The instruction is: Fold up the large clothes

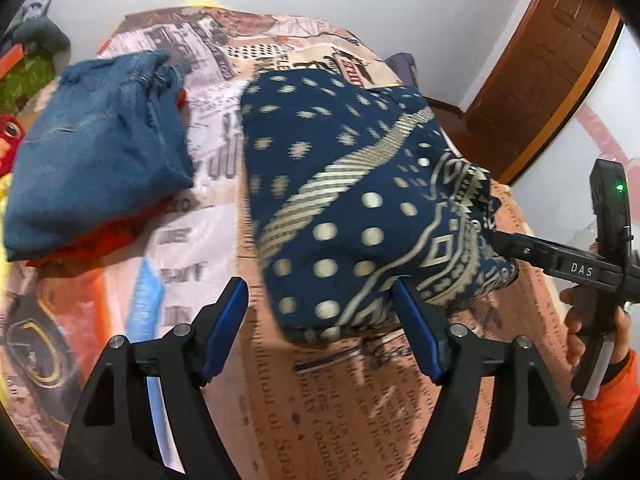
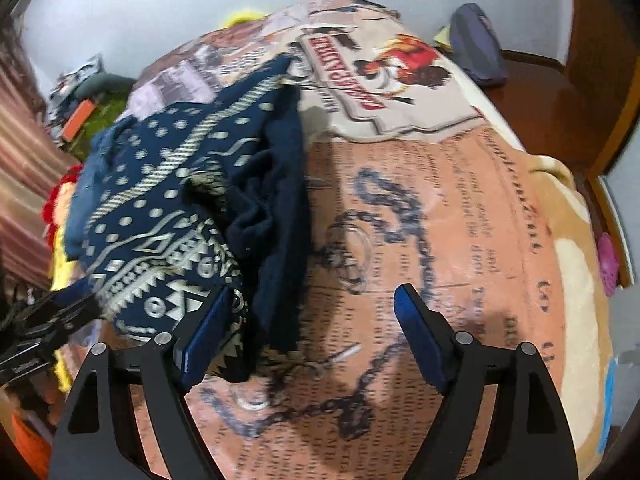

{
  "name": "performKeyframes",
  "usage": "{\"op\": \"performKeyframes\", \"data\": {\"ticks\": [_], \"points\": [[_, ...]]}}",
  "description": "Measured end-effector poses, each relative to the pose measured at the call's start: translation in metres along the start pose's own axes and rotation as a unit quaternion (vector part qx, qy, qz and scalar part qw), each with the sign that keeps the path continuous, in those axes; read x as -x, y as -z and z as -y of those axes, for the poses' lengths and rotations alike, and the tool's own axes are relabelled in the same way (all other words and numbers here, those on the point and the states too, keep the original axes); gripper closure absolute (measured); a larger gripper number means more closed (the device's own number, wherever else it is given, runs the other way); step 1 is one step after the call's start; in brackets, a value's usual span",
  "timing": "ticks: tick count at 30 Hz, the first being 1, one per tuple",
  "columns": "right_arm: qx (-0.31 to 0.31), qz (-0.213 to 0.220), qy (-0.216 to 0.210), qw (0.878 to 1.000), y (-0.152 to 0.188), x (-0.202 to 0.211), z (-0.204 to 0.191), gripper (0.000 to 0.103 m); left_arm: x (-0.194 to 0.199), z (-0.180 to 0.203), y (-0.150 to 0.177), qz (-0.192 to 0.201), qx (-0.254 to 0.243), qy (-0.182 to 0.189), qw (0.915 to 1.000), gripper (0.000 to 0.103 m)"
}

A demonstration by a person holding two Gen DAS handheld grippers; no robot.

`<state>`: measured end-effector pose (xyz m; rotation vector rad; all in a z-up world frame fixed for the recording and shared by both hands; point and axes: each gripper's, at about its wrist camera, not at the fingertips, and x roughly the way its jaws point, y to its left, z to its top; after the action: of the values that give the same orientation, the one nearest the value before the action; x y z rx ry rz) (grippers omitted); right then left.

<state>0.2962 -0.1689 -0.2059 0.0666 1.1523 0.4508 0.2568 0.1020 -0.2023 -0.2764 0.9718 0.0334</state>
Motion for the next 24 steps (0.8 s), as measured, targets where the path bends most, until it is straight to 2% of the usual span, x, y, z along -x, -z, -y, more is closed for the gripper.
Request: {"op": "performKeyframes", "data": {"ticks": [4,8,10,12,15,19,24], "points": [[0.032,-0.002,0.022,0.999,0.007,0.0,-0.007,0.022,0.016,-0.008,-0.007,0.021,-0.009,-0.011,0.9997,0.029],[0.06,0.014,0.037,0.997,0.004,0.015,-0.018,0.022,0.034,-0.016,-0.023,0.045,-0.021,-0.019,0.9986,0.029],[0.057,0.022,0.021,0.998,-0.003,0.024,-0.021,0.022,0.038,-0.018,-0.032,0.052,-0.025,-0.017,0.9982,0.029],[0.054,0.026,-0.016,0.998,-0.013,0.03,-0.026,0.02,0.038,-0.017,-0.043,0.056,-0.029,-0.013,0.998,0.029],[0.052,0.03,-0.055,0.997,-0.029,0.032,-0.035,0.021,0.034,-0.013,-0.052,0.052,-0.034,-0.005,0.9981,0.029],[0.056,0.029,-0.039,0.997,-0.047,0.013,-0.045,0.02,0.012,-0.006,-0.065,0.027,-0.038,0.014,0.9988,0.029],[0.017,-0.017,-0.047,0.999,-0.057,-0.026,-0.028,0.021,-0.012,-0.011,-0.064,0.01,-0.037,0.02,0.9991,0.029]]}}
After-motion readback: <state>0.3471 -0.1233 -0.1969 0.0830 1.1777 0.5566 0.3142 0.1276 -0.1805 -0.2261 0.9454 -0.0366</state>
